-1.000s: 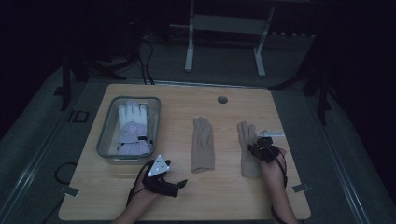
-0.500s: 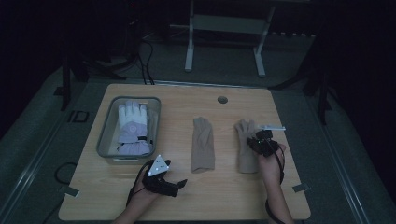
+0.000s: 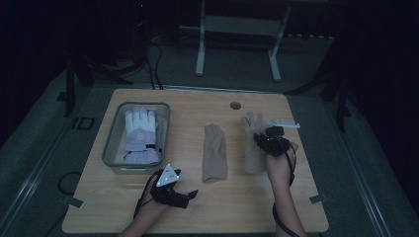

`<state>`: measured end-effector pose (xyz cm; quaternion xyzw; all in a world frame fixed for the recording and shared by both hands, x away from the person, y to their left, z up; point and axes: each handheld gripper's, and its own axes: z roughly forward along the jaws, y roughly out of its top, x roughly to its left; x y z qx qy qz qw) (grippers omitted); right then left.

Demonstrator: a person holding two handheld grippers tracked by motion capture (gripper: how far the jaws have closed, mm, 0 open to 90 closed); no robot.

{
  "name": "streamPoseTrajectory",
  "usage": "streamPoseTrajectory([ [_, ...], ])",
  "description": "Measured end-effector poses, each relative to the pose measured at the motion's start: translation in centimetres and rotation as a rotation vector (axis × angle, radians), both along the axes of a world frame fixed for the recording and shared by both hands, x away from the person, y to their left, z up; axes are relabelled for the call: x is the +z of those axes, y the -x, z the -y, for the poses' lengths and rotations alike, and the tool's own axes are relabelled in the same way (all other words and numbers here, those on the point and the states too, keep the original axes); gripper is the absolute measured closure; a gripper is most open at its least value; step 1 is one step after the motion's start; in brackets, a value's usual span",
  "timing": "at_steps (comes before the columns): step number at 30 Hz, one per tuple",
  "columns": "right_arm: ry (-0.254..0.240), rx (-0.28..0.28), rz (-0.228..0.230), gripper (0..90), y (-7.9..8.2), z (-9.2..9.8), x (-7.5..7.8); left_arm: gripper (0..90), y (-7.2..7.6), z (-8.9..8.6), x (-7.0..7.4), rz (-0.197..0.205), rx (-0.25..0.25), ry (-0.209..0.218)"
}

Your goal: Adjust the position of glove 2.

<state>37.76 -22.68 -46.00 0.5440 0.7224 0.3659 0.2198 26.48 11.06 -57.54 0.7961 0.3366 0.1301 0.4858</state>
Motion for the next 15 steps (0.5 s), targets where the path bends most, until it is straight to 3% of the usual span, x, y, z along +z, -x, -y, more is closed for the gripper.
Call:
streamPoseTrajectory([
  [7, -0.008, 0.045, 0.028, 78.8, 0.1, -3.0, 1.4, 2.0, 0.0, 0.0, 0.0, 0.003, -0.002, 0.0],
  [15, -0.041, 0.098, 0.014, 78.8, 0.1, -6.4, 1.4, 2.0, 0.0, 0.0, 0.0, 0.005, -0.005, 0.0],
])
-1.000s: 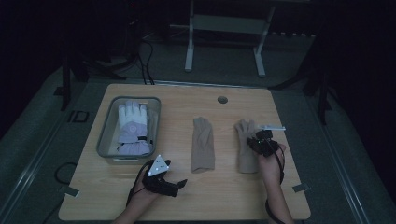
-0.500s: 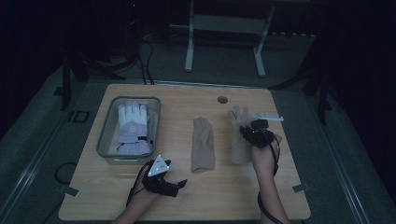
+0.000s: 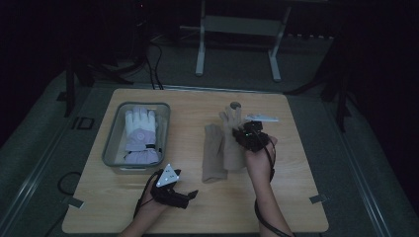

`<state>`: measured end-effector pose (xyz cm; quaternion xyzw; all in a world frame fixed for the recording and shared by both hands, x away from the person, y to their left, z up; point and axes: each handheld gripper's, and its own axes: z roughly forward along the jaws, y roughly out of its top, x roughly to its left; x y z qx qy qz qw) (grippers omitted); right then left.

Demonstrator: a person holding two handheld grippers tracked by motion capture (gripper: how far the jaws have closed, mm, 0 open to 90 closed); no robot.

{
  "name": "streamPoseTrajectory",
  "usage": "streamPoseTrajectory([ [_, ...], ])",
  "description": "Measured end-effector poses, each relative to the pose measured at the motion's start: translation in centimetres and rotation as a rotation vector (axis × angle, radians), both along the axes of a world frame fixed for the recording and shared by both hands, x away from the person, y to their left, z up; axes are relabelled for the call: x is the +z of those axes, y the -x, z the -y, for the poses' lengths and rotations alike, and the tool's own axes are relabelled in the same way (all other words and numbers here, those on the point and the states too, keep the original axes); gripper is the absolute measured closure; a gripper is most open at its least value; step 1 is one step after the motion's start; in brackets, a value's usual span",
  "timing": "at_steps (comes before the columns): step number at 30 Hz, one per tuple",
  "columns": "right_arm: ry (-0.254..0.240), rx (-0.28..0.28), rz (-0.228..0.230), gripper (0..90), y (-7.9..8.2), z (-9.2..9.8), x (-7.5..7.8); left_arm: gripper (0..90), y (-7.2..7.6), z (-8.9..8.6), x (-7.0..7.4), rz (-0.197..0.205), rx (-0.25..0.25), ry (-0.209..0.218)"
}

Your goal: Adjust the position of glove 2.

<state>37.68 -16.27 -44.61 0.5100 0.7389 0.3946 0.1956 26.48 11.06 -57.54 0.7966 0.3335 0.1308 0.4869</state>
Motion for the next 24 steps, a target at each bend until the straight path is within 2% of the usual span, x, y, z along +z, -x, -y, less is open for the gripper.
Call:
streamPoseTrajectory([
  [3, -0.01, 0.014, 0.006, 78.8, 0.0, -1.2, -0.2, 2.0, 0.0, 0.0, 0.0, 0.002, -0.001, -0.003],
  [10, -0.017, 0.035, -0.012, 78.8, 0.0, -3.3, -1.0, 2.0, 0.0, 0.0, 0.0, 0.004, -0.001, -0.001],
  [20, 0.004, 0.021, -0.045, 78.7, -0.6, -5.0, -3.5, 2.0, 0.1, 0.0, 0.0, 0.001, -0.004, 0.004],
  [24, 0.022, 0.005, -0.079, 78.6, -1.1, -5.1, -5.0, 2.0, 0.1, 0.0, 0.0, 0.003, -0.004, 0.005],
])
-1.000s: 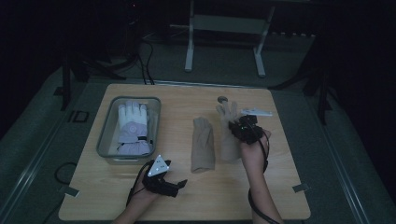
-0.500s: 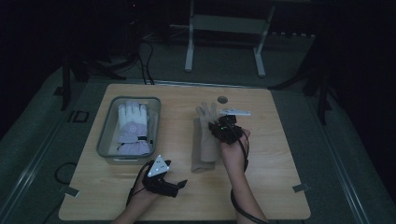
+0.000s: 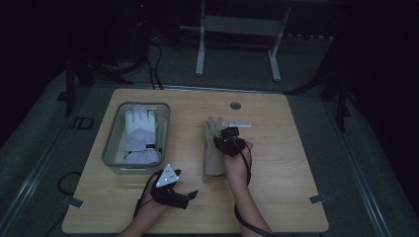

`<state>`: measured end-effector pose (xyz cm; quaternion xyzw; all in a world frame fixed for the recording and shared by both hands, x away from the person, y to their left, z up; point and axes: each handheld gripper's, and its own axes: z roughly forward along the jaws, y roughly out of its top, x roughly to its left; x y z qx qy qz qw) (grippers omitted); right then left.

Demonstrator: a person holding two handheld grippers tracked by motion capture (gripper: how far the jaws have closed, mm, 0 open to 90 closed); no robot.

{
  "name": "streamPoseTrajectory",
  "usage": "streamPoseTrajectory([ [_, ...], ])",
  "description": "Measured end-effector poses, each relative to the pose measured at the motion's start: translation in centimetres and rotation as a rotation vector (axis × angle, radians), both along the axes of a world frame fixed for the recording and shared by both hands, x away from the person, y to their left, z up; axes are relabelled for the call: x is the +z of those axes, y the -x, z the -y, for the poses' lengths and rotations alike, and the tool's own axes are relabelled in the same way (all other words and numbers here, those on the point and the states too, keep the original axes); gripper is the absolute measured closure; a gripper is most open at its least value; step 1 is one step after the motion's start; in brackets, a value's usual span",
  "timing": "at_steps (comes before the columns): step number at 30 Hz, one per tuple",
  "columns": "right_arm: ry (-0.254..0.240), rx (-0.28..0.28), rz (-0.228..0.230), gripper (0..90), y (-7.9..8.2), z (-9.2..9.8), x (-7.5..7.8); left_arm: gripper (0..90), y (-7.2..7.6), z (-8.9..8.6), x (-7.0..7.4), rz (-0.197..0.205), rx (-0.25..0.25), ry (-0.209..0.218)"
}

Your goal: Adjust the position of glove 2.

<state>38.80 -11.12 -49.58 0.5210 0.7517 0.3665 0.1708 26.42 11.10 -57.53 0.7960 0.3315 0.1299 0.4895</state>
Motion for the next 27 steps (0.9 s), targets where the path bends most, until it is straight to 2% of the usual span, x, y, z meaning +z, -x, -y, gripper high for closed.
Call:
streamPoseTrajectory([
  [8, 0.018, 0.002, -0.081, 77.1, -0.8, -0.3, -3.0, 2.0, 0.0, 0.0, 0.0, -0.002, -0.001, 0.002],
  [14, 0.048, 0.029, -0.101, 72.7, -0.9, -0.5, -4.3, 2.0, 0.0, 0.0, 0.0, -0.004, 0.0, 0.001],
  [17, 0.046, 0.035, -0.106, 68.0, -0.9, -0.4, -4.1, 2.0, -0.1, 0.0, 0.0, -0.007, 0.0, 0.001],
  [21, 0.006, 0.041, -0.098, 53.6, -0.7, 0.3, -3.3, 2.0, -0.1, 0.0, 0.0, -0.007, 0.001, 0.003],
  [25, 0.02, 0.061, -0.068, 51.1, -0.3, 1.2, -2.0, 2.0, -0.1, 0.1, 0.1, 0.001, -0.003, -0.003],
  [27, 0.03, 0.065, -0.057, 50.8, -0.2, 2.0, -1.4, 2.0, -0.1, 0.2, 0.2, 0.0, -0.01, 0.008],
])
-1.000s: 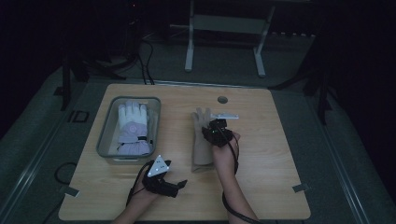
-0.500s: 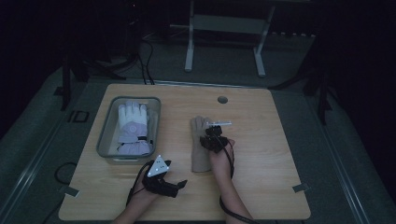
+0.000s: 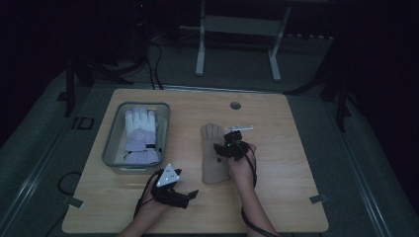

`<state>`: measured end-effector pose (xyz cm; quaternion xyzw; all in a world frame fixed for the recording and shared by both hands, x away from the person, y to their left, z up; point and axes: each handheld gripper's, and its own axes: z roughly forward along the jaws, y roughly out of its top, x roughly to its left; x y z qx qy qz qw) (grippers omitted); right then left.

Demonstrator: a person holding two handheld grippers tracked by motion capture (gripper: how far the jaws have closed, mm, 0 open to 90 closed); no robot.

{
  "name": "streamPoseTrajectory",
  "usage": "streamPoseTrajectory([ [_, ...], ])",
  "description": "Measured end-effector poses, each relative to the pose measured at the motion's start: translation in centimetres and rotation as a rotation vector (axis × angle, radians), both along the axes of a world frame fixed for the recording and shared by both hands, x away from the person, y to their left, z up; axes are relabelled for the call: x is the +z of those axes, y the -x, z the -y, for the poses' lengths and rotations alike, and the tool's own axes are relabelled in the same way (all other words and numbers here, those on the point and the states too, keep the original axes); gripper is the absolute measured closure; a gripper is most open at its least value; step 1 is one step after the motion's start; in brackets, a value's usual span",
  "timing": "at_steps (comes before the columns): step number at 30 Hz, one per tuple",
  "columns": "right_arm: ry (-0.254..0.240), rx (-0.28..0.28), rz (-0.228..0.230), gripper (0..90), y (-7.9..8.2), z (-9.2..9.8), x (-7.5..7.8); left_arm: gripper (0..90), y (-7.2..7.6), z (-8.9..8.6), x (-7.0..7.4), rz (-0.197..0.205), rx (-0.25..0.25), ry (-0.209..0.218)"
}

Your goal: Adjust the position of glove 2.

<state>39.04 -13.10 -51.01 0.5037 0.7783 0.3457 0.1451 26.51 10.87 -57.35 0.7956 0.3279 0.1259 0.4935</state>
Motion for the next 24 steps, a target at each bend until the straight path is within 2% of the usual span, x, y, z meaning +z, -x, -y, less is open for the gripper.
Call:
streamPoseTrajectory([
  [4, -0.005, 0.008, -0.008, 49.6, -0.2, 1.8, 0.6, 4.4, 0.1, 0.5, 0.5, 0.029, -0.012, -0.007],
  [6, -0.031, 0.005, -0.027, 49.7, -0.3, 2.5, 0.9, 4.4, 0.0, 0.8, 0.7, 0.033, -0.016, 0.0],
  [9, -0.076, -0.004, -0.053, 49.6, -0.7, 3.1, 1.1, 4.4, -0.4, 1.2, 1.0, 0.042, -0.02, -0.019],
  [11, -0.083, 0.007, -0.06, 47.8, -1.0, 2.9, 1.2, 4.4, -0.8, 1.5, 1.2, 0.019, -0.031, -0.018],
  [14, -0.054, 0.028, -0.066, 41.4, -1.8, 2.4, 1.2, 4.5, -1.2, 2.1, 1.6, -0.026, -0.036, -0.044],
  [16, -0.043, 0.032, -0.072, 38.8, -2.3, 2.0, 1.0, 8.6, -1.5, 2.7, 1.9, -0.012, -0.056, -0.067],
  [19, -0.036, 0.032, -0.086, 36.4, -3.4, 1.6, 0.2, 8.7, -1.9, 3.8, 2.0, 0.006, -0.106, -0.1],
  [20, -0.051, 0.036, -0.099, 34.4, -3.8, 1.4, 0.0, 8.8, -2.1, 4.2, 2.1, 0.02, -0.124, -0.114],
  [24, -0.071, 0.039, -0.134, 32.3, -5.2, 0.7, -1.1, 8.9, -2.8, 5.5, 1.9, 0.031, -0.162, -0.17],
])
